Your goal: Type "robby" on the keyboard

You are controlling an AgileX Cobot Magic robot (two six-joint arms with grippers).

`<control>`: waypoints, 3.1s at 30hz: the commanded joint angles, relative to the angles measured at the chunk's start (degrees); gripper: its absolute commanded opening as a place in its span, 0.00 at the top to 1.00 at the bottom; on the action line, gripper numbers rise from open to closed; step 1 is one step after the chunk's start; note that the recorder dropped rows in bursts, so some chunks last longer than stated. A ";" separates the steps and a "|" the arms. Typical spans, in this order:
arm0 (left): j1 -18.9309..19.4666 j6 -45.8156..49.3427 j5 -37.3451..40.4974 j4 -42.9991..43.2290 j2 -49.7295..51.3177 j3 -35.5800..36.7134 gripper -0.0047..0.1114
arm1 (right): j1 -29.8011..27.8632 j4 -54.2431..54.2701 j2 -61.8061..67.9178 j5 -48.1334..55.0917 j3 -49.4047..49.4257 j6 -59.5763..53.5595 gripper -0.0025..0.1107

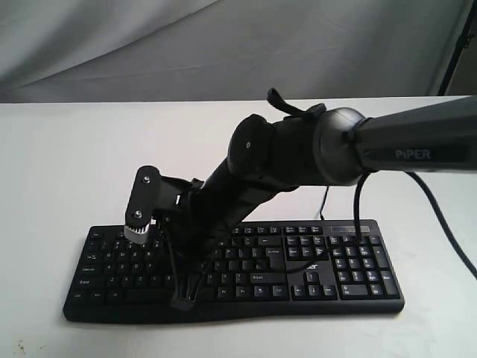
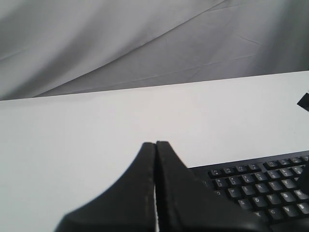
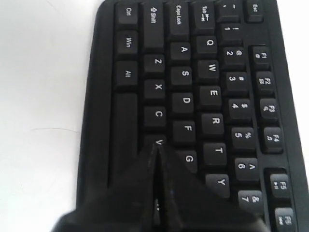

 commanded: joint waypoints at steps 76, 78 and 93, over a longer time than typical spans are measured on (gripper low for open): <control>-0.32 -0.16 -0.33 0.27 -0.20 0.25 0.96 | 0.64 0.86 2.91 -2.28 0.31 -2.46 0.98; -0.32 -0.16 -0.33 0.27 -0.20 0.25 0.96 | 0.64 0.86 2.91 -2.28 0.31 -2.46 0.98; -0.32 -0.16 -0.33 0.27 -0.20 0.25 0.96 | 0.64 0.75 3.37 -1.76 0.31 -2.46 0.98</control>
